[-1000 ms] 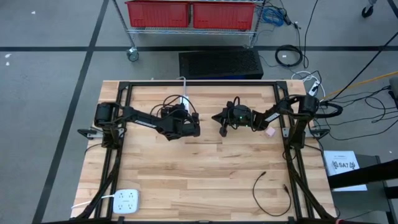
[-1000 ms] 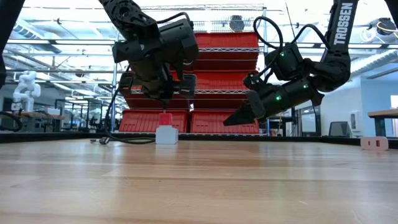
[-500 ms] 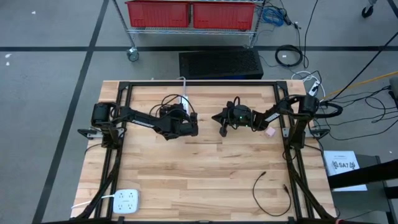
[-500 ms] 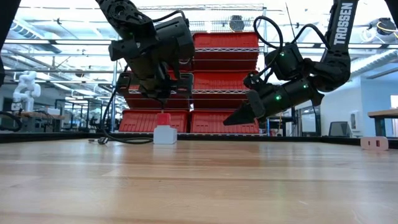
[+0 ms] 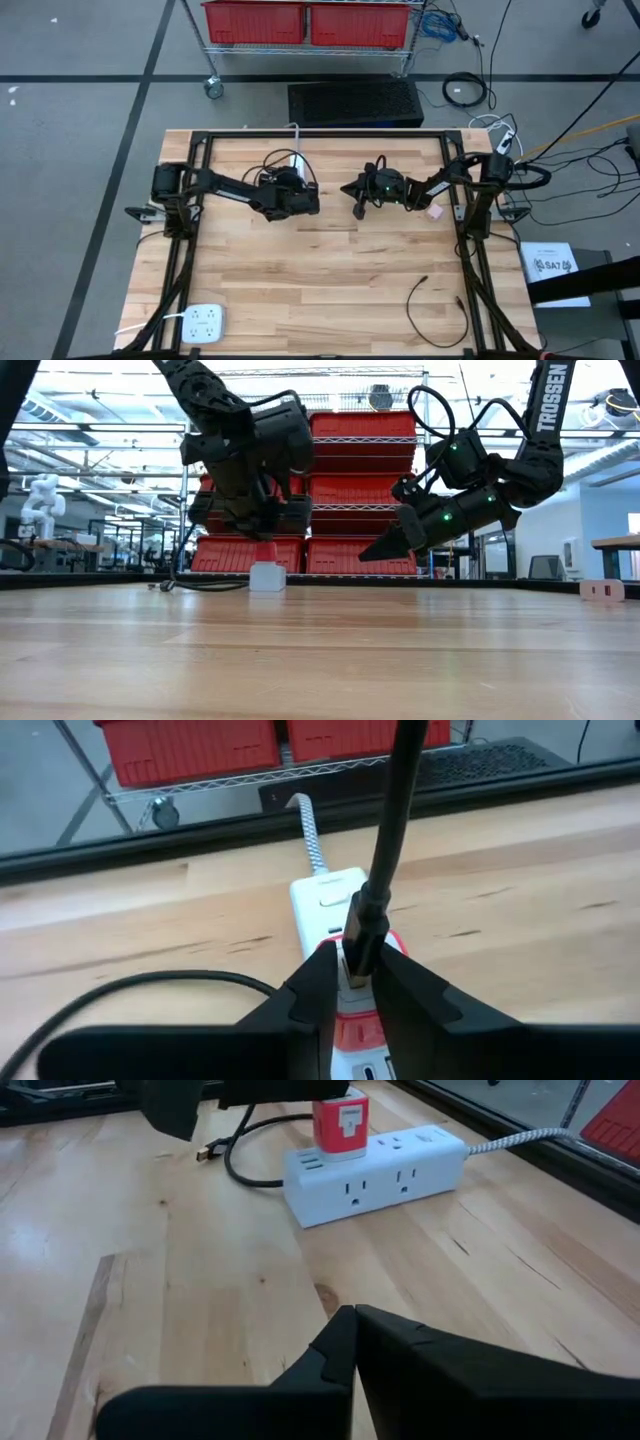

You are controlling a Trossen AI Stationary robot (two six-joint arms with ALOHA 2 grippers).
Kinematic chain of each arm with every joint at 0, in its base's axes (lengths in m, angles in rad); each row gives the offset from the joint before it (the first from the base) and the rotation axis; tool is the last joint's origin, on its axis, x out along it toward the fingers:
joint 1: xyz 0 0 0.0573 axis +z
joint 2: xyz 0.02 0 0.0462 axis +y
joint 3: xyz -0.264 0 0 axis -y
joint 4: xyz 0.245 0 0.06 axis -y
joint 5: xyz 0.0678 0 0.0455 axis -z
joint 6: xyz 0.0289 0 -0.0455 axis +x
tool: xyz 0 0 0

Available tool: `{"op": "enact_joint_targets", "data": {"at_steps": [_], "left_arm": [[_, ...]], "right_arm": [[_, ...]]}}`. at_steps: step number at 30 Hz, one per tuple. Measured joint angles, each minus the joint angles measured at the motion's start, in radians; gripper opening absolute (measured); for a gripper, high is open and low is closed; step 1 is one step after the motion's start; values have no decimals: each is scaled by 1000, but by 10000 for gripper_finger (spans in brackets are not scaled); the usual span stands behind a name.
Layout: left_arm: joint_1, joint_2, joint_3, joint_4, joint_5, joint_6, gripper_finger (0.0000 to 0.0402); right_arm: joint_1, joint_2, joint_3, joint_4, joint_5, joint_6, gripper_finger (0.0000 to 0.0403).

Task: Insert USB
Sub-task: Insert the top black charger cable into the pink charger adapter

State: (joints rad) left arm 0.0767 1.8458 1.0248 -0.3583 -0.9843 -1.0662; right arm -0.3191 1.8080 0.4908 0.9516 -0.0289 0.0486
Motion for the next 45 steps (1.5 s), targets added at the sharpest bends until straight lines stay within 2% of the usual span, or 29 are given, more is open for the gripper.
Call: {"op": "enact_joint_targets", "data": {"at_steps": [6,15,31,38,45], "left_arm": [[3,-9,0,27,1,36,79],[2,-73,-3,23,56,134,80],[-3,-78,-2,32,75,159,80],[-28,-98,0,26,68,164,80],[-42,-107,0,-58,65,156,80]], "right_arm": [[0,0,0,-3,-2,0,0],[0,0,0,-2,-2,0,0],[0,-2,0,-21,-5,40,1],[0,-42,0,-44,-26,48,36],[-1,-100,0,-96,-25,46,80]]}}
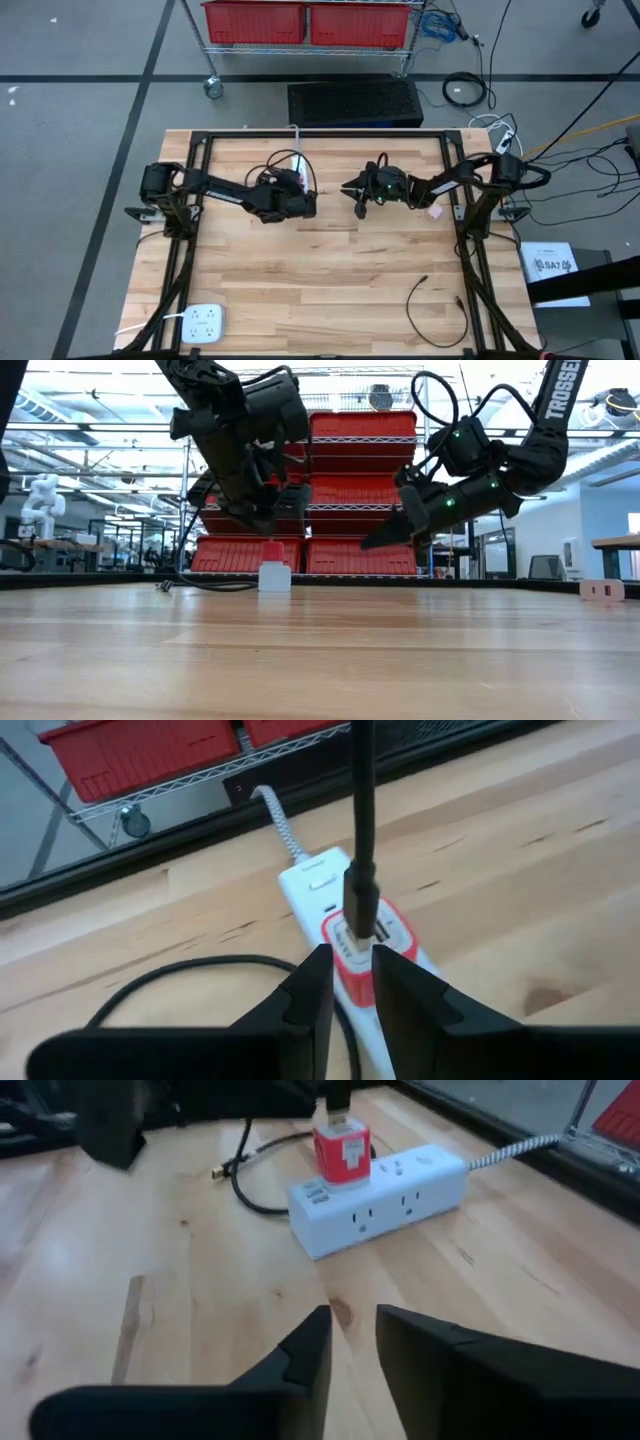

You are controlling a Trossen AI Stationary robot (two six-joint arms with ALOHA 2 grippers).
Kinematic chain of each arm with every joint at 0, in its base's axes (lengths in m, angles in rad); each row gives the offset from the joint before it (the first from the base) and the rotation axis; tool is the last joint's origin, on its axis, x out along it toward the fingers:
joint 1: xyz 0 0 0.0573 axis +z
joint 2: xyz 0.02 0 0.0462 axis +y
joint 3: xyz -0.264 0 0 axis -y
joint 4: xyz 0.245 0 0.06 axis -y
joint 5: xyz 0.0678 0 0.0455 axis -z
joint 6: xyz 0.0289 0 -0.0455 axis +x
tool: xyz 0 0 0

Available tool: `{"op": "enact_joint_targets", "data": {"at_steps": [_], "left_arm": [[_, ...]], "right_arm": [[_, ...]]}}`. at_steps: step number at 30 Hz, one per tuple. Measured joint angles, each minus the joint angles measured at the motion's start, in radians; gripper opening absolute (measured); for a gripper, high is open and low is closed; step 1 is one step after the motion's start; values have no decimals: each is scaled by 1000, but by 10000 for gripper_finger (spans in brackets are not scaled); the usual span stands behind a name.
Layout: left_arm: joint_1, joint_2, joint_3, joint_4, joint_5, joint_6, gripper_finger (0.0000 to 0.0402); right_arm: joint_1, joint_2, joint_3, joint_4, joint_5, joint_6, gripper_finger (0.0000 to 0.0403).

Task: Insert USB
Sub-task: Insert the top black charger cable into the pink charger adapter

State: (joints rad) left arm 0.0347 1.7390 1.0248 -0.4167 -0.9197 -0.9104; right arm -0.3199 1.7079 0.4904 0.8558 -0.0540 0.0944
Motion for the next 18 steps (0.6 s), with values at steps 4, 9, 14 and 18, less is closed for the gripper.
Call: {"op": "enact_joint_targets", "data": {"at_steps": [4,9,14,18], "left_arm": [[-11,0,0,4,1,1,81],[-36,-16,0,1,2,9,81],[-67,-46,0,-31,-1,6,81],[-98,-79,0,-75,-13,1,81]], "right_arm": [[0,-18,0,-18,0,-1,96],[0,-19,0,-42,0,-1,108],[1,-19,0,-46,0,-1,118],[1,-19,0,-46,-4,-1,129]]}}
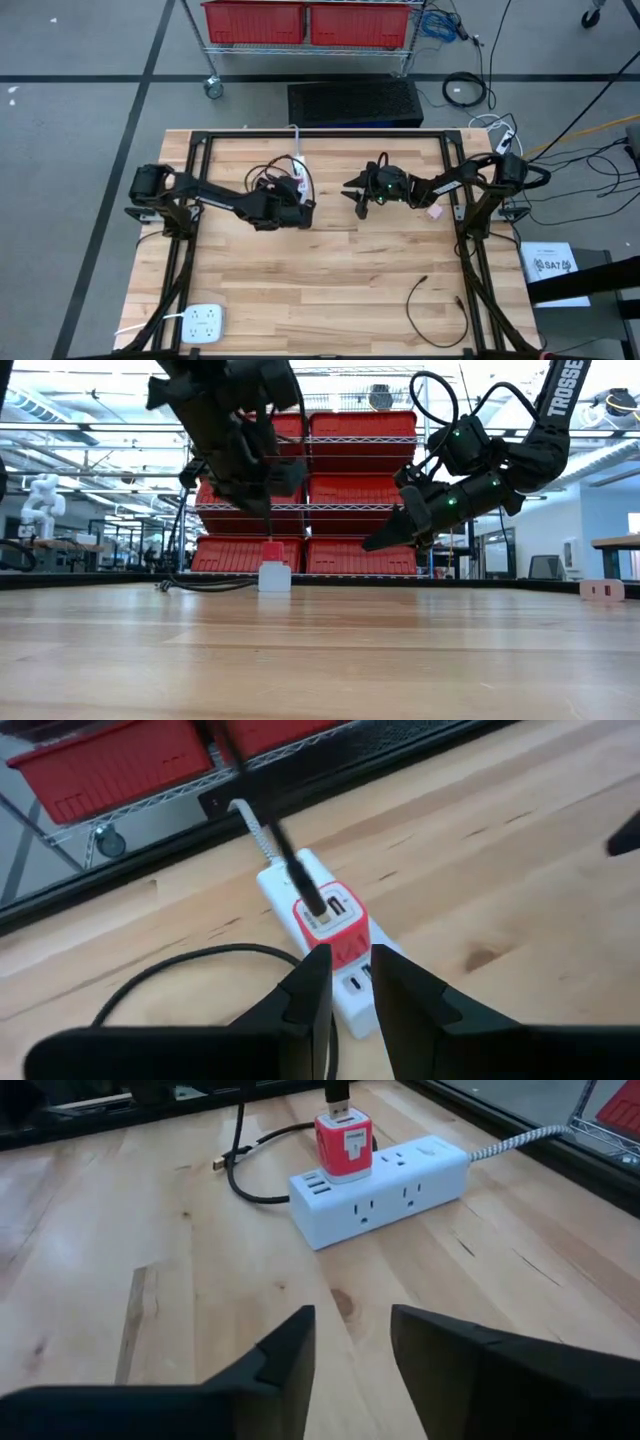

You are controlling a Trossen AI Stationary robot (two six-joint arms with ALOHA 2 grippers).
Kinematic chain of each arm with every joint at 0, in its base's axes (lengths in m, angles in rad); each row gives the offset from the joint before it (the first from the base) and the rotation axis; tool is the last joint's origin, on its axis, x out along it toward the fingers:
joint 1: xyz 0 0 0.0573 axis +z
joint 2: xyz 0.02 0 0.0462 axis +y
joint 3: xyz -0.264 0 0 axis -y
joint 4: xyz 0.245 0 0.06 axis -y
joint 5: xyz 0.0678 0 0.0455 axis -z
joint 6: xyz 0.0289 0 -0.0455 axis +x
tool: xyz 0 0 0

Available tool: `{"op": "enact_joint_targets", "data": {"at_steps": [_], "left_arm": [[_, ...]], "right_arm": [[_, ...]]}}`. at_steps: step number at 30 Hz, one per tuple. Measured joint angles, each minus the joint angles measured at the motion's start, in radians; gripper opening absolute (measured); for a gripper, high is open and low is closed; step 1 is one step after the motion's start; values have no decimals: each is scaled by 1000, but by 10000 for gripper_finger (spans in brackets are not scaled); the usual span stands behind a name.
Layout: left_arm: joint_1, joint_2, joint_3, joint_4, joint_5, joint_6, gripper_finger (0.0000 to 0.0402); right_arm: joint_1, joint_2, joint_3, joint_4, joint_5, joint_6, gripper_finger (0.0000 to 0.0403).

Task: Insert USB
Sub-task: Insert the top black charger cable into the pink charger adapter

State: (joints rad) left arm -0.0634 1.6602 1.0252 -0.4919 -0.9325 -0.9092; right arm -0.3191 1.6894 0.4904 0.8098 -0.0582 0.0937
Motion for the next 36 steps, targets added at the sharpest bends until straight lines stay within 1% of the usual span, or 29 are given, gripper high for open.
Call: {"op": "enact_joint_targets", "data": {"at_steps": [4,9,12,15,19,22,25,29,31,33,36], "left_arm": [[-20,-22,1,-21,-41,1,80],[-26,-24,0,-58,-45,0,80],[-26,-24,0,-58,-45,0,80],[-26,-24,0,-82,-57,0,80],[-29,-24,0,-94,-73,1,80],[-34,-24,0,-94,-81,1,80],[-43,-24,-2,-92,-94,1,80],[-59,-24,-26,-80,-113,-1,80],[-64,-24,-40,-41,-115,1,80],[-67,-24,-63,4,-115,8,80],[-69,-24,-101,62,-113,9,79]], "right_arm": [[0,0,0,0,-4,4,138],[0,0,0,1,-54,27,144],[7,0,2,3,-60,33,144],[12,1,33,8,-94,34,144],[13,1,95,5,-122,24,144],[-5,1,175,-30,-209,31,144],[-26,5,269,-114,-263,4,144],[-41,57,406,-233,-279,-71,144],[-45,92,459,-278,-290,-82,144],[-47,114,486,-292,-291,-88,144],[-53,119,489,-289,-291,-88,144]]}}
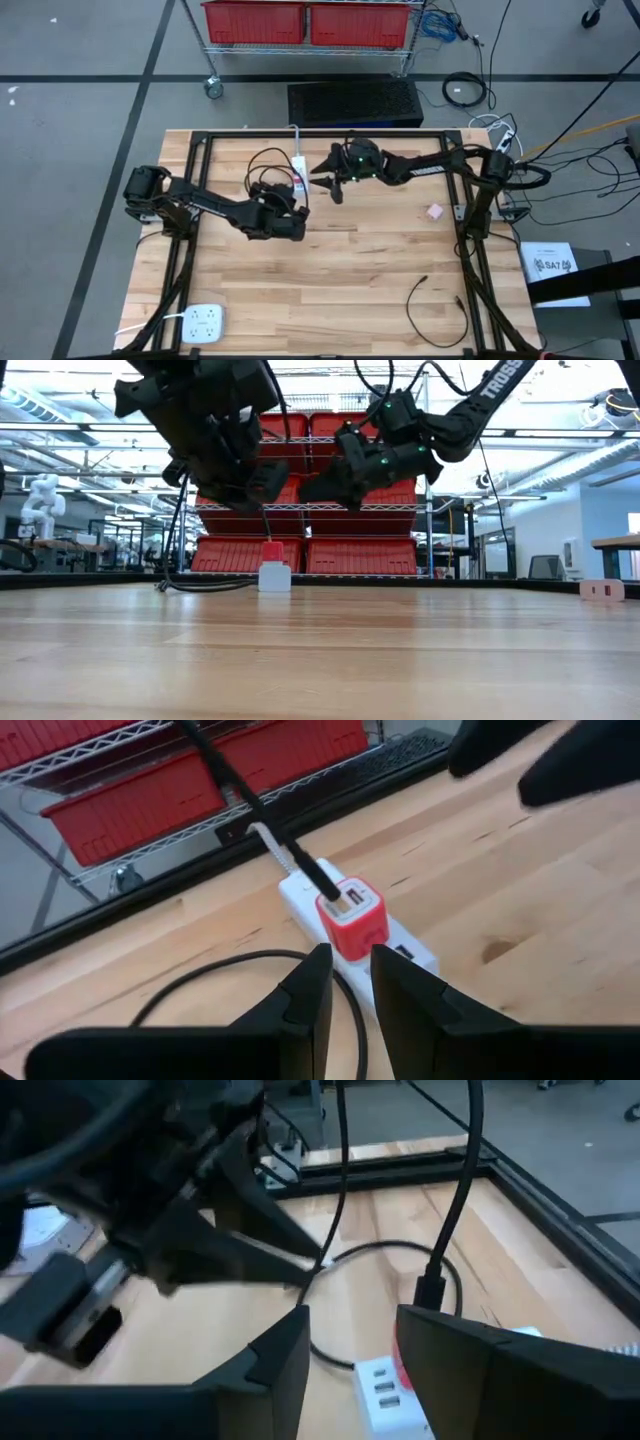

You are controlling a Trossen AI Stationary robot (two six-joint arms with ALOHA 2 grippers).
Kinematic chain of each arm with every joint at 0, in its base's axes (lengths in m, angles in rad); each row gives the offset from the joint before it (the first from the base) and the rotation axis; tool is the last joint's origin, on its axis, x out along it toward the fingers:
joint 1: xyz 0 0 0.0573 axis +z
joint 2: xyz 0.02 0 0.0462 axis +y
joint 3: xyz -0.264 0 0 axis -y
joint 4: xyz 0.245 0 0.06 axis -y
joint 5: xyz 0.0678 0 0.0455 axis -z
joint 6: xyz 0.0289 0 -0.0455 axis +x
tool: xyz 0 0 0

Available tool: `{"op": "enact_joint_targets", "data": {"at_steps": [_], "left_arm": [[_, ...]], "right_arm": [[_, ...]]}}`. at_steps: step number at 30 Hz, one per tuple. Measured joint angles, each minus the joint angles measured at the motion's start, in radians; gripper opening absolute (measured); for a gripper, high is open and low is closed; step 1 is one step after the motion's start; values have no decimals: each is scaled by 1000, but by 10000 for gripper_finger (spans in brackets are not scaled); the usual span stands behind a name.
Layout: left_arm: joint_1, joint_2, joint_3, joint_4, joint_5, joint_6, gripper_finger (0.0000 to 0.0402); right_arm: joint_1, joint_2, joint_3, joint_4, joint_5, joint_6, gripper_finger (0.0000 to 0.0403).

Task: Insert USB
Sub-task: Insert the top black charger cable into the pink charger adapter

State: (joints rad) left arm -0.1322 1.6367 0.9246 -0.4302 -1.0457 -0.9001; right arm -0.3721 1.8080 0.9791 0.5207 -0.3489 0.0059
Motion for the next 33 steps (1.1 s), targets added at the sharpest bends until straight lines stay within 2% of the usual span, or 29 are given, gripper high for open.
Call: {"op": "enact_joint_targets", "data": {"at_steps": [4,13,17,23,25,29,33], "left_arm": [[-1,0,-31,31,5,3,79],[-21,-65,-110,170,3,134,79],[-26,-151,-206,344,47,224,79],[-26,-282,-412,775,191,431,79],[-26,-321,-466,873,208,485,79],[-16,-420,-551,932,206,517,79],[35,-506,-631,927,223,466,78]], "right_arm": [[-22,5,0,0,1,0,144],[-32,39,-1,31,-25,17,144],[-29,40,-1,31,-23,17,144],[-30,40,-1,20,-19,15,144],[-30,40,-1,15,-19,18,144],[-24,40,1,9,-19,26,144],[0,40,57,-76,0,21,144]]}}
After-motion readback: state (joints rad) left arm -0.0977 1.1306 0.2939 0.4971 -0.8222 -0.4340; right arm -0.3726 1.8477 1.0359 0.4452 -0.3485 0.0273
